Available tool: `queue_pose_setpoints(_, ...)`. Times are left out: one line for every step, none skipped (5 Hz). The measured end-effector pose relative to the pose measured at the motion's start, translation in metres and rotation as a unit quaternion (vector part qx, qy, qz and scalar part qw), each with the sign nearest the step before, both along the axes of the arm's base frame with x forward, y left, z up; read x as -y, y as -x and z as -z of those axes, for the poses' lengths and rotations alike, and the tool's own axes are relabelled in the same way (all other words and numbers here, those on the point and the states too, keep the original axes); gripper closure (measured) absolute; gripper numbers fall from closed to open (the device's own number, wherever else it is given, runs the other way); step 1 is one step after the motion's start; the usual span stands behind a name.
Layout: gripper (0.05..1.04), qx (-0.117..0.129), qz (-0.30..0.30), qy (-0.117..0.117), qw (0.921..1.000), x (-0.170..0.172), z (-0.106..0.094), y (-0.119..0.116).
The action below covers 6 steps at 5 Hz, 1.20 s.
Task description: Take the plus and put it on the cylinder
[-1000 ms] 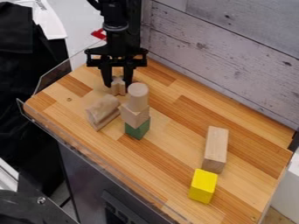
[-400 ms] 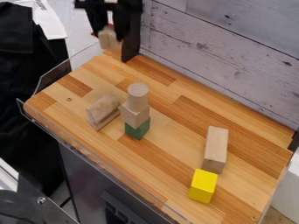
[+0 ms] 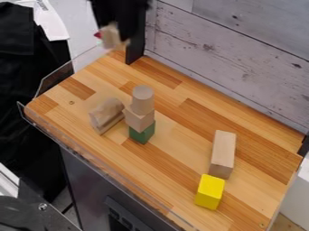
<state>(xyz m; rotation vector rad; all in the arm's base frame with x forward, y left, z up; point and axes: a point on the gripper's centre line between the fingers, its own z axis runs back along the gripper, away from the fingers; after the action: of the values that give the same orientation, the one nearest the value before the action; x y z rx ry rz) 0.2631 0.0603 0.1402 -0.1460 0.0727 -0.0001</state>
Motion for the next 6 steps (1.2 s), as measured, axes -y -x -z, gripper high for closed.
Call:
queue_pose_setpoints(0.644,-0.002,0.044,0.001,0.999,0.023,0.018,0.002)
queue_pose_setpoints(0.644,-0.005,0.073,-0.002,0.9973,0.038,0.026,0.001)
queue_pose_setpoints(0.644,-0.01,0.075,-0.005,0.9971,0.039,0.029,0.003)
queue_pose_setpoints(0.644,-0.012,0.067,-0.01,0.9977,0.037,0.03,0.004)
queue_pose_setpoints(0.644,-0.01,0.062,-0.018,0.9979,0.031,0.033,0.003)
queue_pose_setpoints(0.644,-0.016,0.062,-0.041,0.9971,0.026,0.04,0.001)
